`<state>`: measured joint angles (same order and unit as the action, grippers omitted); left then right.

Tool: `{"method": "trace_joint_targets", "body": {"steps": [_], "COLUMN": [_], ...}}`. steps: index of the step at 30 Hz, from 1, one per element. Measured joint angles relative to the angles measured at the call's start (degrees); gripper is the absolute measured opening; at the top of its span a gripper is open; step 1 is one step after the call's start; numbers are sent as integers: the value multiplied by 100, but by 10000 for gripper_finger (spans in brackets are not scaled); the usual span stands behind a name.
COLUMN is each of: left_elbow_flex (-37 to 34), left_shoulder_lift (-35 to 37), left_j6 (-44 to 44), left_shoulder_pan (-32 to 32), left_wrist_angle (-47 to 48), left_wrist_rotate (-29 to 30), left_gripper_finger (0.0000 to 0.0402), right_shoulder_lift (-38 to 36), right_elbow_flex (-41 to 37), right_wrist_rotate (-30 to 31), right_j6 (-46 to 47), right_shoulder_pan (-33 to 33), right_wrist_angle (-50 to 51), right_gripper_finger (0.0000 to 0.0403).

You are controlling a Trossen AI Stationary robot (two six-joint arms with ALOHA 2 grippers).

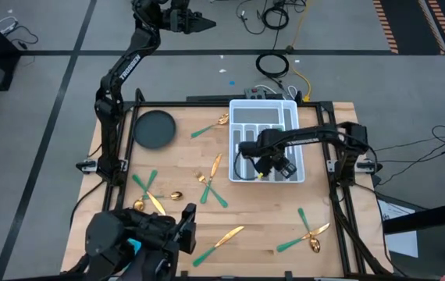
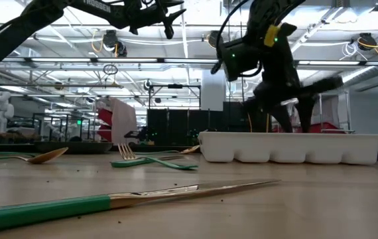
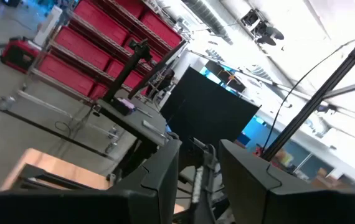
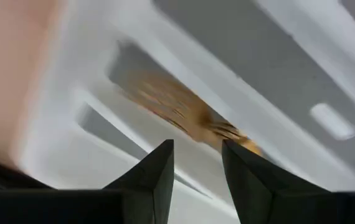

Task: Sort silverware
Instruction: Put the top green fork into the silverware tray

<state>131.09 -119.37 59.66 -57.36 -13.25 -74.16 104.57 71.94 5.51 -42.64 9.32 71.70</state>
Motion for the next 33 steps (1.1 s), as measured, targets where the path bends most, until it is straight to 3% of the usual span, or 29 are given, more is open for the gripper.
{"method": "trace_joint_targets", "body": {"steps": [3, 8, 13, 18, 25, 33], "left_elbow_flex": [3, 222, 378, 378, 378, 376], "left_shoulder_lift": [11, 19, 86, 270, 365, 365], "left_j6": [89, 459, 1133, 1349, 1356, 1359], "left_shoulder_pan": [0, 0, -1, -20, -22, -22], "left_wrist_angle": [-6, -190, -1035, -1392, -1389, -1315], "left_wrist_rotate": [-55, -65, 54, 194, 246, 252], "left_gripper_finger": [123, 123, 123, 123, 123, 123], "right_shoulder_lift": [-346, -1336, -2547, -3252, -3345, -3314], "right_elbow_flex": [0, -117, -853, -1685, -2282, -2312], "right_wrist_rotate": [-663, -1160, -1328, -1126, -780, -261], "right_j6": [1079, 3076, 6076, 8370, 9609, 10053], "right_shoulder_pan": [193, 516, 613, 517, 46, -305], "right_wrist_angle": [-73, -731, -2275, -2735, -3243, -2270], "right_gripper_finger": [130, 130, 130, 130, 130, 130]}}
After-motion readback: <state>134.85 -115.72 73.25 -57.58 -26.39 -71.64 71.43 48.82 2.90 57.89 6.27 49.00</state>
